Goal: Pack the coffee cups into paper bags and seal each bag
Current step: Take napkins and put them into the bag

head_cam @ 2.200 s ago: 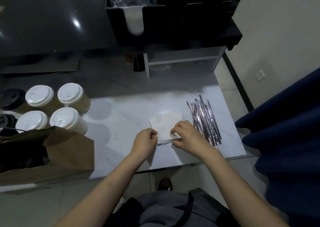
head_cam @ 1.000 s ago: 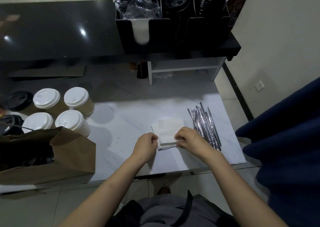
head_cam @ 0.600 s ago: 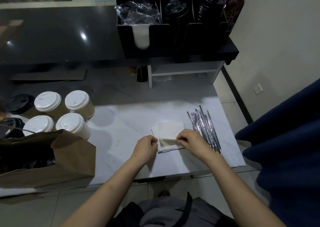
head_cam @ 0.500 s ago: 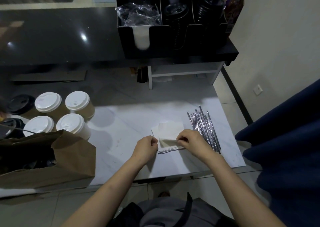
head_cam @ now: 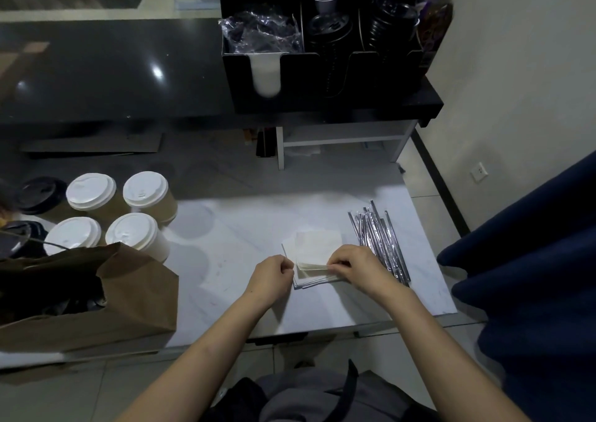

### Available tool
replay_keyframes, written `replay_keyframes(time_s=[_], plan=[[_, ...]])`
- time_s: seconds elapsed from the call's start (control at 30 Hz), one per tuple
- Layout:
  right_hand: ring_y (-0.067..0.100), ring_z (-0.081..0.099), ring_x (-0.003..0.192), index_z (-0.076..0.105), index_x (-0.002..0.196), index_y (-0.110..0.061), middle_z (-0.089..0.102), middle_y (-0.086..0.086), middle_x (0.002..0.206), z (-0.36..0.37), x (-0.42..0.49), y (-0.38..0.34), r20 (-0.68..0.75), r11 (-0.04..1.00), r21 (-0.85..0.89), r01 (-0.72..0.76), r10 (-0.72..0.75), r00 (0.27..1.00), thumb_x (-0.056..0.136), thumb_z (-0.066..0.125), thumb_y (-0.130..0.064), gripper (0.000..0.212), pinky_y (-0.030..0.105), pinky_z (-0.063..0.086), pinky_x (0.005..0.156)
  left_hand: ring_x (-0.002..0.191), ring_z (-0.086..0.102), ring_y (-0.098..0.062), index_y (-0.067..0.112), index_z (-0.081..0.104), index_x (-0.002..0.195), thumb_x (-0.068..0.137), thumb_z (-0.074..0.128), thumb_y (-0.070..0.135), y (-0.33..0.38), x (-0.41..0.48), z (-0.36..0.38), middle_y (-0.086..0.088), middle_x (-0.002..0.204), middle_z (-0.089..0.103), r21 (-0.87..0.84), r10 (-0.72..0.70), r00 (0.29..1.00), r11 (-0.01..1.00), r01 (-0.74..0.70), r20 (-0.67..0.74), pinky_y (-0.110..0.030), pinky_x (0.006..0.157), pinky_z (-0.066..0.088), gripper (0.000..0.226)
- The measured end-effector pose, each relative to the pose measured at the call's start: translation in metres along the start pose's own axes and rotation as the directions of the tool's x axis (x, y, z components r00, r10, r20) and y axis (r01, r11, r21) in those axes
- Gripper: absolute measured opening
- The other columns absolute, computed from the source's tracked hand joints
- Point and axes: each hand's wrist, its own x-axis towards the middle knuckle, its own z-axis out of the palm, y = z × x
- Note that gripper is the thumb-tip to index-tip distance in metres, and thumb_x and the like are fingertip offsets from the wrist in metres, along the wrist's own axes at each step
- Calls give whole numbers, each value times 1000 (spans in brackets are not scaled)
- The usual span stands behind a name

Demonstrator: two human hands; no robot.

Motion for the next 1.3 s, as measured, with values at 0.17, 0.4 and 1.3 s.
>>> replay_keyframes(time_s=[0.17, 0.4, 1.3], plan=[[9, 67, 83, 82, 88, -18, 72, -6, 89, 0, 0, -1, -4, 1000, 0, 16, -16, 1000, 90, 80, -16, 3, 31, 55, 82, 105, 66, -21, 15, 73, 109, 96, 52, 12, 2, -1, -2, 0, 109, 73, -2, -10, 1000, 1000, 10, 11, -28, 88, 51, 25], [11, 68, 87, 82, 93, -13, 74, -3, 93, -1, -1, -3, -1, 1000, -1, 26, -26, 1000, 91, 80, -16, 4, 23, 53, 84, 104, 65, -22, 14, 73, 111, 97, 51, 12, 6, -5, -5, -1, 108, 72, 4, -20, 999, 1000, 20, 27, -28, 83, 51, 26], [13, 66, 90, 79, 99, -11, 70, -1, 97, 7, -17, -61, -312, 885, -96, 456, -461, 831, 96, 72, -27, 17, 26, 55, 81, 72, 66, -31, 1, 60, 85, 89, 71, 13, 15, -10, -47, -19, 80, 60, -763, -150, 979, 614, 202, 138, -38, 69, 63, 16]])
